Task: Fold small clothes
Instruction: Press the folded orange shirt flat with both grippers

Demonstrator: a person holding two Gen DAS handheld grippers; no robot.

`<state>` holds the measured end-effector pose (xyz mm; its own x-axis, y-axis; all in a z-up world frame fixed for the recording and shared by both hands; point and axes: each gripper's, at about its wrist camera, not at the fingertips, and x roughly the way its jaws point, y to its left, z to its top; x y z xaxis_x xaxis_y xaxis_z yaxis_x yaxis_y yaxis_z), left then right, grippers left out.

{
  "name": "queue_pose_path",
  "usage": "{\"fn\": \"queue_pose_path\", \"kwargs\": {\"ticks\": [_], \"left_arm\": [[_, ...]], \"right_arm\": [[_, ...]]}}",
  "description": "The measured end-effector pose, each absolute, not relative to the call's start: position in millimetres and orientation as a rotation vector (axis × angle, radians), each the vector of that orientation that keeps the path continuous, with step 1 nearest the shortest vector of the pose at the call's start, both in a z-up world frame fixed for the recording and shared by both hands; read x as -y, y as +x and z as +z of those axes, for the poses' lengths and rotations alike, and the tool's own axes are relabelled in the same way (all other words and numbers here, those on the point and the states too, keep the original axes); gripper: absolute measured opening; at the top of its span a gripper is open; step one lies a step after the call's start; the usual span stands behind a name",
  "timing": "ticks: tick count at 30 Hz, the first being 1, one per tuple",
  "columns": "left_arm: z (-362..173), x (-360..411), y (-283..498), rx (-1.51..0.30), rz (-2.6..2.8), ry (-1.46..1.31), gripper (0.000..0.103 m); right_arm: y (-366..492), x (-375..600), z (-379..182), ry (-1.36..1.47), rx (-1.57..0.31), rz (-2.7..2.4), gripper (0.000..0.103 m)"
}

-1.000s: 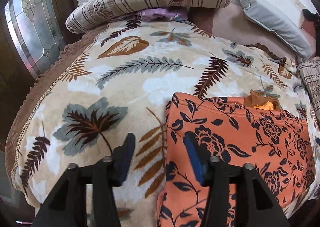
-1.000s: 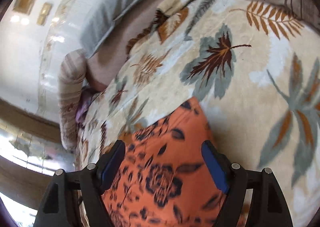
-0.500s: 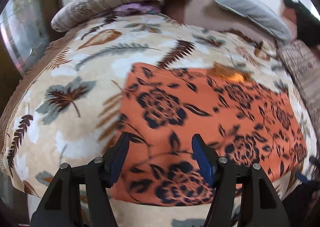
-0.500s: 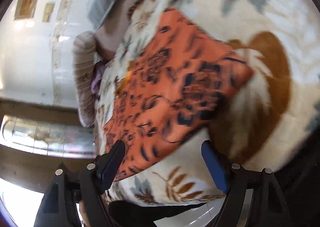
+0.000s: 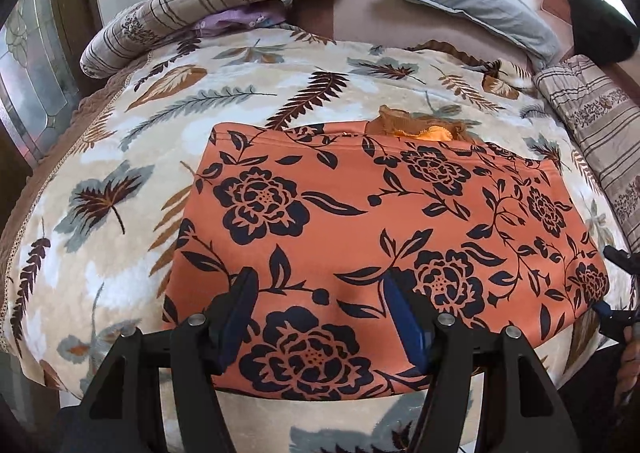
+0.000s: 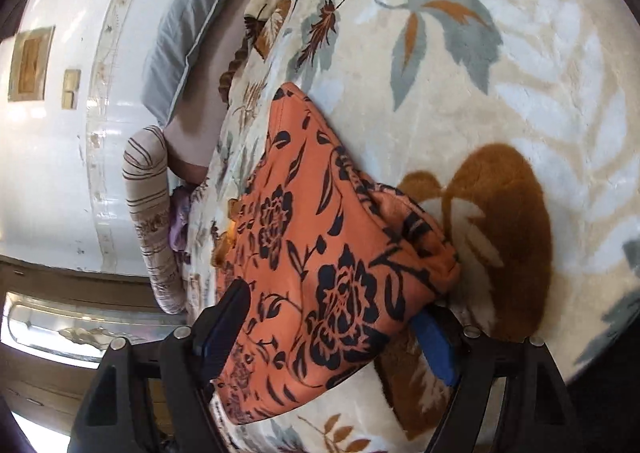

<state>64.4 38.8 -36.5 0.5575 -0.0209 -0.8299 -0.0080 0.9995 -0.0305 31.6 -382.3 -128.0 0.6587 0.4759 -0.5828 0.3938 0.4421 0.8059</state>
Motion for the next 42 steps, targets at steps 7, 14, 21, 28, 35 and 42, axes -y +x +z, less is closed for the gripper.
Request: {"fn": "queue_pose_path", "kwargs": {"ticks": [7, 14, 21, 28, 35, 42], "left_arm": [[-33, -29, 65, -0.973, -0.033, -0.027, 0.066], [-11, -10, 53, -0.941, -0.089, -0.057, 0.066], [8, 34, 44, -0.877, -0.149, 0.019, 0.091], [-42, 30, 70, -1.003, -0.027, 0.062, 0.091], [-74, 20, 83, -1.082, 0.011, 0.074, 0.091], [-79, 20, 82, -1.076, 0.003, 0.072, 0.091]], "right_arm": [[33, 381, -131, 1.133, -0.899, 0.059, 0.081], [34, 379, -131, 1.116, -0.883, 0.069, 0.081], [30, 383, -132, 1.126, -0.864, 0.084, 0.081], [28, 385, -134, 1.136, -0.856, 0.108, 0.081], [28, 384, -133, 1.130, -0.858, 0.104, 0.082], [30, 380, -132, 1.110, -0.861, 0.093, 0.082]]}}
